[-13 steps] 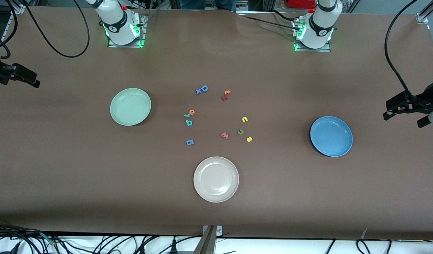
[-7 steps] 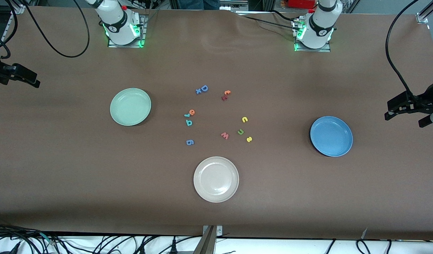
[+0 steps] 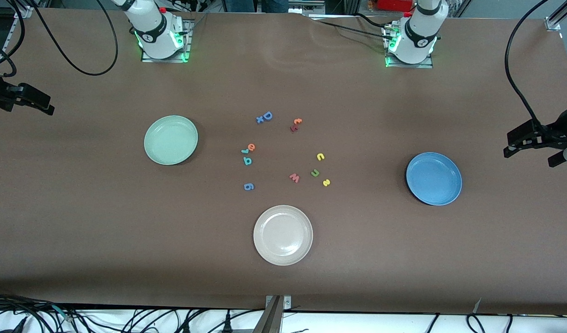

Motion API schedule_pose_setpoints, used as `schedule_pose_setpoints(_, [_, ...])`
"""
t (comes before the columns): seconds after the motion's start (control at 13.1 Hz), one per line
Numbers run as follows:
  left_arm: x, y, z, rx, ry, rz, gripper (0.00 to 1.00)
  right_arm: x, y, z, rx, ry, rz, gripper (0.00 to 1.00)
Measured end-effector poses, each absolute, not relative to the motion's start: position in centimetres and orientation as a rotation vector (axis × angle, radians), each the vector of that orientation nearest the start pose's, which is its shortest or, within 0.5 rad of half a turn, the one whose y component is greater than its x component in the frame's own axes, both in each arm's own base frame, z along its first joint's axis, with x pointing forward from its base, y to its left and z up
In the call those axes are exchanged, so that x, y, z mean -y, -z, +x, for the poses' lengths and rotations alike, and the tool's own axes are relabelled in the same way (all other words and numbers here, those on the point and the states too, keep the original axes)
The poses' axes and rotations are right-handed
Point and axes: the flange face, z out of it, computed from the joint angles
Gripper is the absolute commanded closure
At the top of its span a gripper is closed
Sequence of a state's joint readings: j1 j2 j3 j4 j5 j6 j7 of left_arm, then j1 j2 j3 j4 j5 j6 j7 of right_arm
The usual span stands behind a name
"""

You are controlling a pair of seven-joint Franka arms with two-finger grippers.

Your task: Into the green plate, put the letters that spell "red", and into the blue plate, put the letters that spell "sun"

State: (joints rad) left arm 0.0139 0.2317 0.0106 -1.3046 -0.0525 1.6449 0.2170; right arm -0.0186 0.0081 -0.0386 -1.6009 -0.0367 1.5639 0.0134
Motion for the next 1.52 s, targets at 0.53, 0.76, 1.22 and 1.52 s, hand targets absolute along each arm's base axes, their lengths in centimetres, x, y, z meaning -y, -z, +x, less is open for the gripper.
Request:
schedule_pose_setpoints(0.53, [-0.93, -62.06, 63.28, -0.304, 0.181, -3.159, 0.0, 3.54, -60.36, 55.33, -0.111, -0.086, -3.173, 0.0])
schedule_pose_setpoints(0.76, [-0.87, -62.06, 63.28, -0.306, 0.181, -3.159, 0.0, 3.53, -60.29, 55.36, -0.111, -0.087, -3.172, 0.0])
schedule_pose_setpoints(1.22, [-0.7, -62.06, 63.28, -0.311, 0.181, -3.159, 0.0, 3.36, -59.61, 56.01, -0.105, -0.064, -3.173, 0.0])
schedule_pose_setpoints(1.52, [-0.7, -62.06, 63.28, -0.311, 0.181, -3.159, 0.0, 3.28, -59.88, 55.75, -0.103, -0.069, -3.172, 0.0])
